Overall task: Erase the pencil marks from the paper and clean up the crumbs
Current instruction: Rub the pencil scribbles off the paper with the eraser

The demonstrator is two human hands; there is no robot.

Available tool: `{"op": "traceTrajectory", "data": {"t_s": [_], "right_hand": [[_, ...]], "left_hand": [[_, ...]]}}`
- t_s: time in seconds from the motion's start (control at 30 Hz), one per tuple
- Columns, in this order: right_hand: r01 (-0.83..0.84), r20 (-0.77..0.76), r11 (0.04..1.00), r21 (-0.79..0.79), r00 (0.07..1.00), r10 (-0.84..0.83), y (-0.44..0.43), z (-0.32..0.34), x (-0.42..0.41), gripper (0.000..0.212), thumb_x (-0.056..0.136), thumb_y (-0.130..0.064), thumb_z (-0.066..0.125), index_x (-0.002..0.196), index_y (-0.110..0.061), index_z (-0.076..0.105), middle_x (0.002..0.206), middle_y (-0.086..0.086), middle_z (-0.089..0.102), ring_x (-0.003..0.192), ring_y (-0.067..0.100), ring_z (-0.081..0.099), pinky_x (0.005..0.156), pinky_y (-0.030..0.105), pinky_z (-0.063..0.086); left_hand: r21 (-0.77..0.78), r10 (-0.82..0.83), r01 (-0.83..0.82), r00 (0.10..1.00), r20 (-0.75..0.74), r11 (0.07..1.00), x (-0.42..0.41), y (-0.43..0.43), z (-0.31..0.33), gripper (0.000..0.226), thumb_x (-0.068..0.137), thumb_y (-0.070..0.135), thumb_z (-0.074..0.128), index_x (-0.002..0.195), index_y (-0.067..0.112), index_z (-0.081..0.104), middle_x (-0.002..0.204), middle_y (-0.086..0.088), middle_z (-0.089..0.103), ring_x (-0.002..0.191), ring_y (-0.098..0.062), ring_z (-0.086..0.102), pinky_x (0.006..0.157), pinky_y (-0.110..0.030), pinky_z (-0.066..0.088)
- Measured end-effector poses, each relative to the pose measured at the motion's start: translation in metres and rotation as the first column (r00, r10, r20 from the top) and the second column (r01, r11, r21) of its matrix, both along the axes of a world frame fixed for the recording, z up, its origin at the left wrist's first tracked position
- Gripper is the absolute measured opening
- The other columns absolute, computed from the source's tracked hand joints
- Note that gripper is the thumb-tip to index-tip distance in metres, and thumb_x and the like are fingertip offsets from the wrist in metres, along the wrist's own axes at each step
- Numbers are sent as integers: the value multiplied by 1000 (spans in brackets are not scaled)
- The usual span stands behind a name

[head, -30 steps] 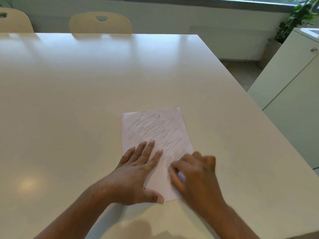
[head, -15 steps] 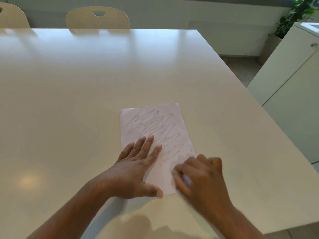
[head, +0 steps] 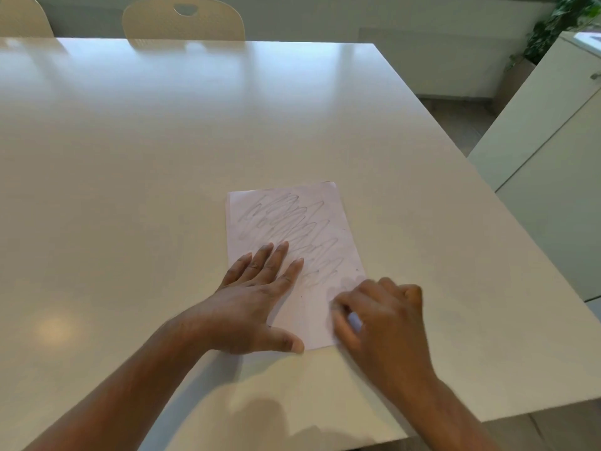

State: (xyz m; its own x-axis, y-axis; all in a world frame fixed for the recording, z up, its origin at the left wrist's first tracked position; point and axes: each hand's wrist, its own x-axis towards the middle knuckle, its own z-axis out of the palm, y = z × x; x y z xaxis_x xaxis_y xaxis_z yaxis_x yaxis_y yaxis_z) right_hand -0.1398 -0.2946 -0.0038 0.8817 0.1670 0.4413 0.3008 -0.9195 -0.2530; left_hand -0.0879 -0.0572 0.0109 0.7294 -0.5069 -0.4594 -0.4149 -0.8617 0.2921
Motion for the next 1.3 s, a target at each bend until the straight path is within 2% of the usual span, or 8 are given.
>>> {"op": "traceTrajectory", "data": {"t_s": [0.1,0.3,0.5,0.67,0.87,1.0,1.2,1.3], "right_hand": [[-134,-27,991,-13,991,133,17,-5,-19,11,90,-32,72,80,-30,71,76,-11,60,75,17,57,72,42,37],[82,-18,997,14,996,-82,-9,1,7,7,83,-30,70,76,-31,72,74,-12,66,72,17,59,73,38,30],[-112,-60,993,-44,992,109,21,-2,-16,11,92,-36,69,83,-31,73,78,-11,63,77,15,57,74,39,33],[133,-26,991,12,991,-133,-17,0,12,7,85,-31,71,79,-33,73,76,-11,69,74,18,62,73,36,26],[-81,-36,996,-37,996,79,2,-1,-14,6,90,-32,71,84,-32,73,79,-13,66,75,15,58,75,41,34],[86,-16,996,-3,996,-86,-26,-2,5,7,87,-27,76,85,-33,75,79,-13,69,73,14,58,75,37,27],[-81,1,996,-26,997,81,-7,-4,-20,7,90,-29,74,83,-32,74,78,-13,66,72,14,57,76,38,30],[28,-19,1000,-11,999,-28,-25,-6,-10,3,90,-30,74,88,-32,76,81,-13,70,74,14,59,76,40,34]], "left_hand": [[5,-2,2,1000,3,1000,0,0,0,123,85,88,53,157,40,-36,154,12,-58,139,-4,-56,125,-38,-26],[12,0,0,1000,4,1000,1,0,1,124,85,88,54,157,40,-34,155,11,-56,141,-7,-54,125,-37,-26],[14,4,-4,1000,3,1000,2,0,-1,125,84,89,53,157,40,-36,155,11,-57,141,-6,-54,123,-36,-28],[11,3,-3,1000,-7,1000,1,0,0,124,84,88,54,158,40,-34,156,10,-56,141,-7,-54,124,-38,-27],[15,5,-4,1000,-3,1000,2,-1,0,124,85,88,54,158,39,-34,155,10,-56,141,-7,-55,123,-37,-28],[12,3,-3,1000,6,1000,1,0,-1,123,85,88,53,157,42,-35,156,11,-56,141,-6,-54,124,-36,-27],[12,0,0,1000,12,1000,1,1,-3,123,84,89,52,156,42,-36,155,11,-57,141,-6,-54,124,-37,-27],[17,-3,3,1000,10,1000,1,1,-2,123,84,90,52,156,42,-36,155,11,-57,141,-6,-54,124,-36,-27]]}}
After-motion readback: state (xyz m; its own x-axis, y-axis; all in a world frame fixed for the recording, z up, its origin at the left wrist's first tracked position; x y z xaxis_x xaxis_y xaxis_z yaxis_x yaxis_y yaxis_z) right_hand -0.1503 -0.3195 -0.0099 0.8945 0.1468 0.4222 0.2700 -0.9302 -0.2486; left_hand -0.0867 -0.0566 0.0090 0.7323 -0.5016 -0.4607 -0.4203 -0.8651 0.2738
